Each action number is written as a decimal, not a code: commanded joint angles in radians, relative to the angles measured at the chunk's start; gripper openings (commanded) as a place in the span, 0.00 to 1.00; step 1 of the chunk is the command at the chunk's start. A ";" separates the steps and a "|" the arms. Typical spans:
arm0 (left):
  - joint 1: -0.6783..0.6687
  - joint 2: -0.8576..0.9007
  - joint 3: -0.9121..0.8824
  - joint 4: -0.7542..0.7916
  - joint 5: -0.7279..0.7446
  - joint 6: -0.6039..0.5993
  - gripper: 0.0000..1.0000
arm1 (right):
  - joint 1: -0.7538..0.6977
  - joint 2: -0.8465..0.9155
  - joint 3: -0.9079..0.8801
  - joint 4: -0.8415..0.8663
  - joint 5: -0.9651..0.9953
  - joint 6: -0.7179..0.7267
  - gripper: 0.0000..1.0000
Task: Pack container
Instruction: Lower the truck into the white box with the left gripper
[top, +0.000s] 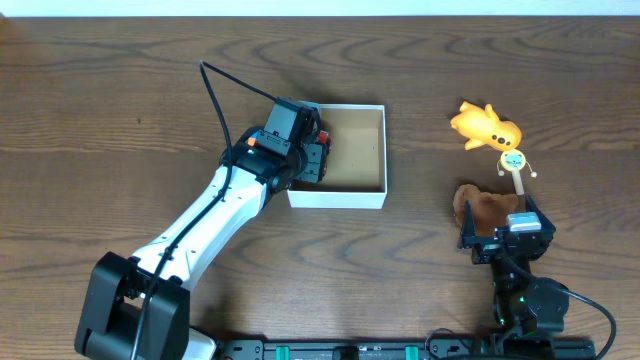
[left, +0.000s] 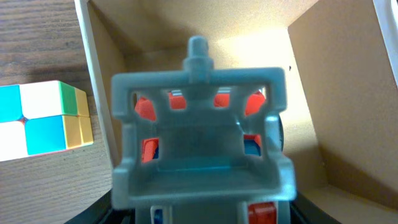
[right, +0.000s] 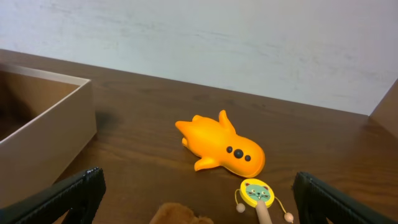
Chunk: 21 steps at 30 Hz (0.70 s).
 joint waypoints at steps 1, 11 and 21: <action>0.003 0.002 0.011 0.002 -0.014 0.047 0.43 | 0.005 -0.005 -0.002 -0.004 0.003 -0.007 0.99; -0.027 0.002 0.011 0.001 -0.014 0.047 0.40 | 0.005 -0.005 -0.002 -0.004 0.003 -0.007 0.99; -0.035 0.003 0.011 -0.043 -0.067 0.034 0.40 | 0.005 -0.005 -0.002 -0.004 0.003 -0.007 0.99</action>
